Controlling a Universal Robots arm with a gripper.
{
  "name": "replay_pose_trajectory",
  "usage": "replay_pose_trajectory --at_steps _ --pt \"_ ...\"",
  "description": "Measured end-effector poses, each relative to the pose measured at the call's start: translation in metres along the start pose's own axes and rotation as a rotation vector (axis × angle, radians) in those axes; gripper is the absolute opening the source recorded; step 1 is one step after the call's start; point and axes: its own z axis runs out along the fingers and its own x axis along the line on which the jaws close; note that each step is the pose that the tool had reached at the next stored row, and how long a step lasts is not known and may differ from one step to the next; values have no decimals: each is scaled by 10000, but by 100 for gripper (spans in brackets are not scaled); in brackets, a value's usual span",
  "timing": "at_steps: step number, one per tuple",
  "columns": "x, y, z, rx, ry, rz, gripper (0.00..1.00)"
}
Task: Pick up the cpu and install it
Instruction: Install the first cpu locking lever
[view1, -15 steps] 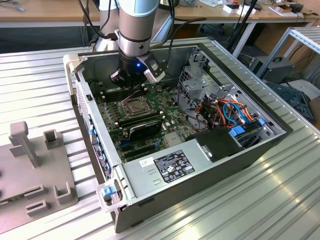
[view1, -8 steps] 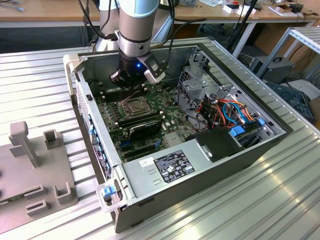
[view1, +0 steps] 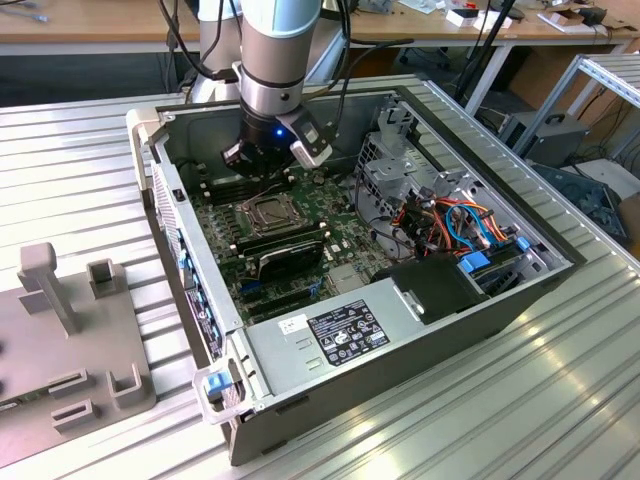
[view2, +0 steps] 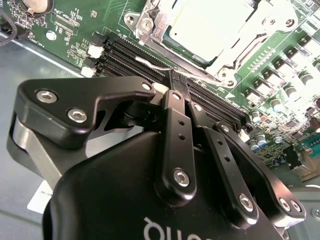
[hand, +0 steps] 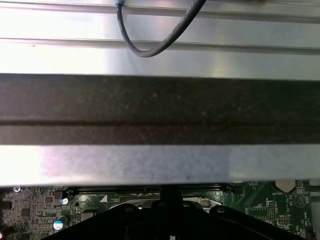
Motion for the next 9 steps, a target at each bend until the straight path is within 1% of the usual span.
replay_pose_trajectory --at_steps 4,9 --pt "0 0 4 -1 0 0 11" --pt "-4 -6 44 0 1 -1 11"
